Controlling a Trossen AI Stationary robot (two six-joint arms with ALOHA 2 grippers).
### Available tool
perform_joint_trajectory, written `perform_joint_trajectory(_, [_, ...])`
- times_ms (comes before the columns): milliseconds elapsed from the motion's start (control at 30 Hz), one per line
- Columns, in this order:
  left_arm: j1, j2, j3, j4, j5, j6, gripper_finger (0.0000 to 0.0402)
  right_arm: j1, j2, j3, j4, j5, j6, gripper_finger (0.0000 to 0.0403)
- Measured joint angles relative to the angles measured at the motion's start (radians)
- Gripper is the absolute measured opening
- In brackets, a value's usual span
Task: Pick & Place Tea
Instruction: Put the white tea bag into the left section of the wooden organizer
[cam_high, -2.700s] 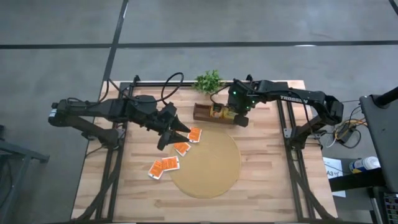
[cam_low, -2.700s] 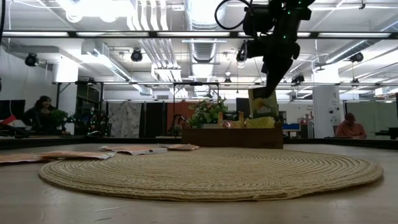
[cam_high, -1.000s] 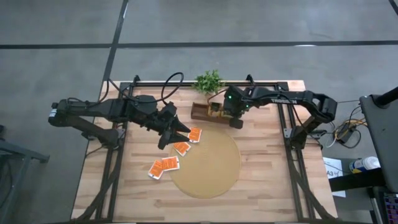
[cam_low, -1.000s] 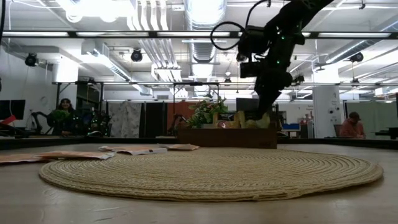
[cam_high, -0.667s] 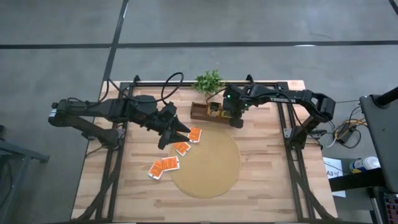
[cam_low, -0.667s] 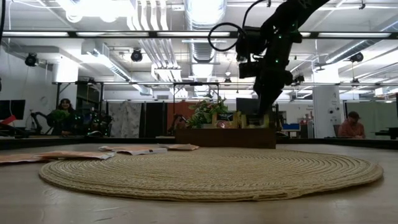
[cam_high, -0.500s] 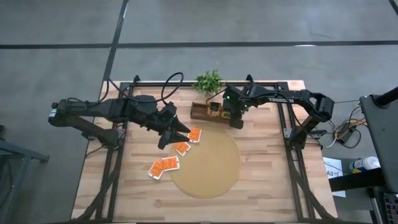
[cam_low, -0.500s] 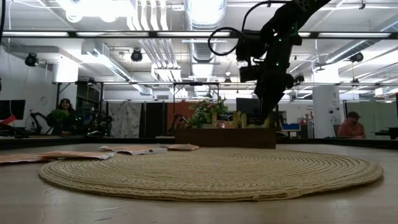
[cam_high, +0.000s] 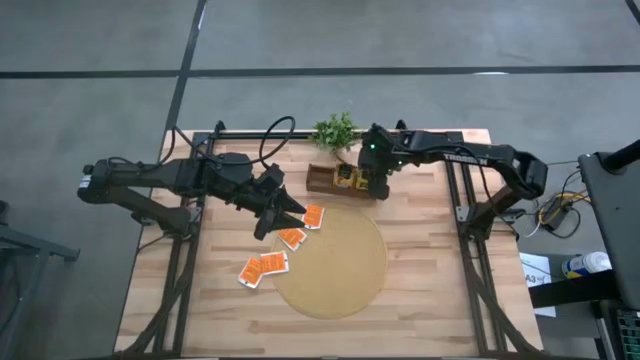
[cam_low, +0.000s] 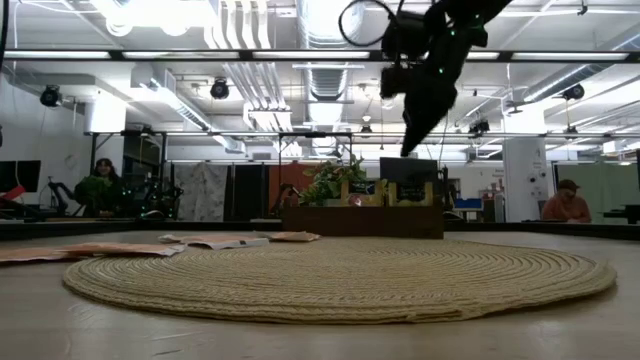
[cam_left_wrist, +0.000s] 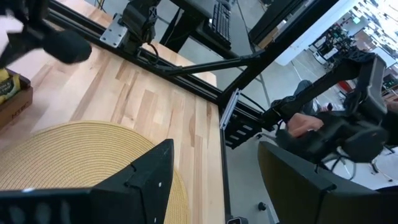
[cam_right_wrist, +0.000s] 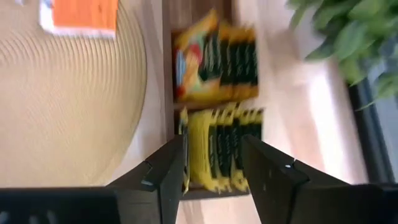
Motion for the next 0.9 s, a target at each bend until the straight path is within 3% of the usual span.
perform_joint_trajectory(167, [0.0,0.0,0.0,0.0,0.005,0.001,0.0226,0.008,-0.049,0.042,0.001,-0.011,0.021,0.0156])
perform_joint_trajectory(300, [0.0,0.0,0.0,-0.009,-0.006,0.023,0.0217,0.02,-0.115,0.044,0.011,-0.079,0.083,0.0151])
perform_joint_trajectory(633, [-0.002,-0.035,-0.014,-0.02,-0.066,0.084,0.0181,0.131,-0.342,-0.148,0.285,-0.119,0.307,0.0145])
perform_joint_trajectory(900, [-0.002,-0.154,-0.153,-0.018,-0.08,0.027,0.0176,0.235,-0.42,-0.236,0.444,-0.109,0.416,0.0138])
